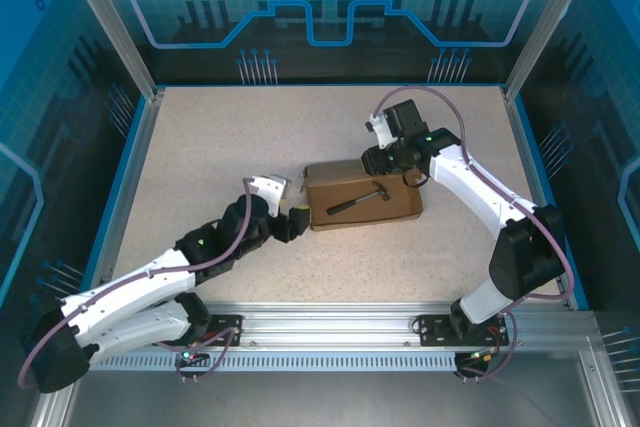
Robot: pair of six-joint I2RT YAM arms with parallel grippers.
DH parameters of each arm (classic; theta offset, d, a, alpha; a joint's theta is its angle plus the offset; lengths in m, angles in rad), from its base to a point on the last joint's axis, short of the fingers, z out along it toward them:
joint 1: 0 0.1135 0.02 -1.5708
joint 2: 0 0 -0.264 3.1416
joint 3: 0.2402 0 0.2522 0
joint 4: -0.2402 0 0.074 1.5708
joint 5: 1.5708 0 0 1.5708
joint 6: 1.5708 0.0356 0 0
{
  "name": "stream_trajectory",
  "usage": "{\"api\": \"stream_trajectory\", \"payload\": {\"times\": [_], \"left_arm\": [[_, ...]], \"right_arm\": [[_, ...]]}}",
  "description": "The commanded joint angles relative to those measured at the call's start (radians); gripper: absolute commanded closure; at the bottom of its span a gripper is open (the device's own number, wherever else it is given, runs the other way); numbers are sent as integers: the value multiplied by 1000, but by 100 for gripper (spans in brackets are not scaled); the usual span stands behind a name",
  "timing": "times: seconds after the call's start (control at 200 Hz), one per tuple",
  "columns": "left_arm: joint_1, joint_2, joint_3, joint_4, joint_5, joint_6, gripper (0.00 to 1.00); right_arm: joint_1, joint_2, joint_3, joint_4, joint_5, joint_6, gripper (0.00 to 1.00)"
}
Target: Fold the paper box
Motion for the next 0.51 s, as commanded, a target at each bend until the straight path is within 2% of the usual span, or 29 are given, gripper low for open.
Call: {"api": "stream_trajectory", "payload": {"times": [0.0,0.185,0.5], "left_arm": [[56,19,101,-125,104,-28,31],[173,176,248,-124,208,-29,31],[243,502,418,-130,215,45,31]], "right_arm": [[14,4,-16,-13,0,-16,57],[20,5,-24,-15,5,-22,58],[28,12,-71,16,-21,-2,58]]}}
